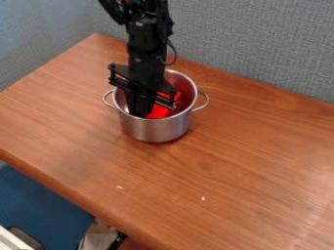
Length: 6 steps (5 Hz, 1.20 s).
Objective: Move the red object from the metal pot to the table
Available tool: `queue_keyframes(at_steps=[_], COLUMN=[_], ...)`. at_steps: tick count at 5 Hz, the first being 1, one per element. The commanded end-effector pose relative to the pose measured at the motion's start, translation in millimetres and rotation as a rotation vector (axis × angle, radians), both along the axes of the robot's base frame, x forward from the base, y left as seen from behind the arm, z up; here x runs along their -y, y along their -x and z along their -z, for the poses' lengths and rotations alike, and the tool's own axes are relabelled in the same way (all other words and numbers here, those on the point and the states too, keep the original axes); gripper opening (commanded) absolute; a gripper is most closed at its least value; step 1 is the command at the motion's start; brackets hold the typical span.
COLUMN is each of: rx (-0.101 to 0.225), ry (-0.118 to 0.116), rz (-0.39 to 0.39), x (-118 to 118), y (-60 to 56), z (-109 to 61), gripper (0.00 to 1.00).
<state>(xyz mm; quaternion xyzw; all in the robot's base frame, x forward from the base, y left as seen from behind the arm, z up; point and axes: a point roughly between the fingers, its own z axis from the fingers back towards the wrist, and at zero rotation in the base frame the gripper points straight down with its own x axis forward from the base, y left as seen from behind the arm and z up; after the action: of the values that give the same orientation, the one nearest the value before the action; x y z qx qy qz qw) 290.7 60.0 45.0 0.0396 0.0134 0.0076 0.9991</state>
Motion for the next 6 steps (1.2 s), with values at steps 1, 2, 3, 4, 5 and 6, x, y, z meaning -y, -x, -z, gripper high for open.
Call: queue_keyframes(at_steps=[1,2,3,4,5,6], rx=[0.032,0.053,0.071,0.064,0.052,0.089], ry=[-0.014,0.005,0.023,0.042,0.062,0.077], rz=[0.051,0.042,0.037,0.057,0.093,0.117], x=[10.9,-8.3,-25.8,-35.3,-38.6,-41.9], y=[2.1,-1.5,-4.4,-4.3,-3.0,2.5], z=[0.7,-7.9,-15.0,-8.3,0.2,-22.9], gripper=[0.0,0.0,0.0,0.0,0.0,0.0])
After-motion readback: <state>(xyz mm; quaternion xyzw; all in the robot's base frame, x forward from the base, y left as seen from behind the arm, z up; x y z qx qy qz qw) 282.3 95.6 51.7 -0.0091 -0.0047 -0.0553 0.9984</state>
